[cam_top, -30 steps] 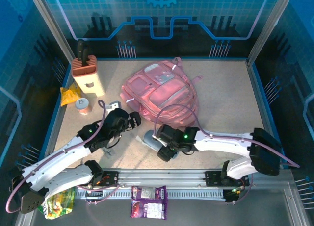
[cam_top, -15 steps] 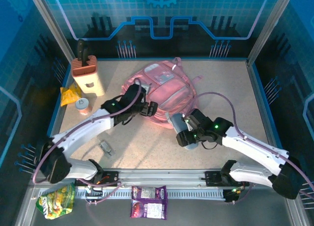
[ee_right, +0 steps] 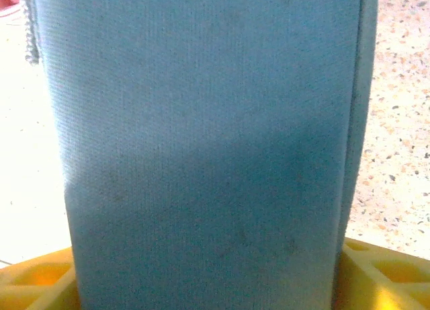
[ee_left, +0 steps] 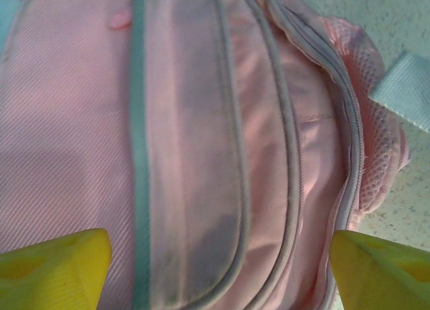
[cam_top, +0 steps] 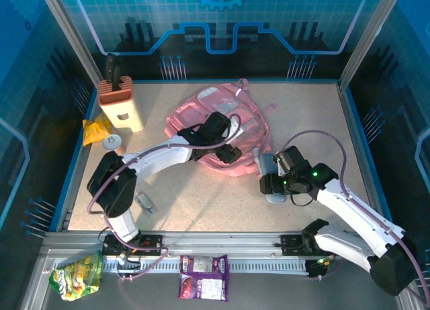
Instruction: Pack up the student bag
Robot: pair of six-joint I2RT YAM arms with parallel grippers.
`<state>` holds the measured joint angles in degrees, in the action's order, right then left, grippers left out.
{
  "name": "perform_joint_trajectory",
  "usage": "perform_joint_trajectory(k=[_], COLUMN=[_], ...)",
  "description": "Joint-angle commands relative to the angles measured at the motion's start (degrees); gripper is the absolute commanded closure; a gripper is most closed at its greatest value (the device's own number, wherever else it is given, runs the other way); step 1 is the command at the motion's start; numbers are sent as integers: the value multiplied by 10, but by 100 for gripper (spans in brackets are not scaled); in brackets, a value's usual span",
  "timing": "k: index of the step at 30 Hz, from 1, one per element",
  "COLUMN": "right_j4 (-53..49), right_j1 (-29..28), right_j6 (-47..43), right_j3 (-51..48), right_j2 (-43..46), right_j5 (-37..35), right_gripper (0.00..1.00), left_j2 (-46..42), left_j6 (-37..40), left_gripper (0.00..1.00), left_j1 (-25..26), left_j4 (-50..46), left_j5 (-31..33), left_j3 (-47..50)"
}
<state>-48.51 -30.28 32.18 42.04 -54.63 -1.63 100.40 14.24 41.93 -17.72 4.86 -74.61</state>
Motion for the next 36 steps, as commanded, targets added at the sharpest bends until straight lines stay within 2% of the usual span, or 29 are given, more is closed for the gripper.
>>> perform_joint_trajectory(k=[1,6,9,13,17,20,21,29,36], right_j4=[9,18,19,19,19,20,20,50,159], right_j1=[15,21,24,25,24,20,18,-22,-31], right_j6=[5,2,-1,-6,-10,-18,-22,-42,-90], right_j3=[-12,-18,-18,-15,-12,-4,0,32,93], right_j2=[6,1,0,2,2,-4,-8,-45,-158], right_j5=[22,29,34,41,49,57,58,50,16], right_gripper=[26,26,26,28,28,29,29,29,28], left_j2=[41,119,143,143,114,79,68,-9,-60], left_j6=[56,41,37,27,6,-12,-18,-71,-154], left_gripper=[15,19,28,48,79,97,100,100,100], left_j1=[9,9,10,10,9,9,8,-6,-8], left_j4=[26,-9,-8,-7,-15,-22,-24,-56,-96], left_j5=[49,128,146,188,181,186,190,159,137], left_j3=[-32,-111,-127,-136,-135,-132,-133,-162,-166])
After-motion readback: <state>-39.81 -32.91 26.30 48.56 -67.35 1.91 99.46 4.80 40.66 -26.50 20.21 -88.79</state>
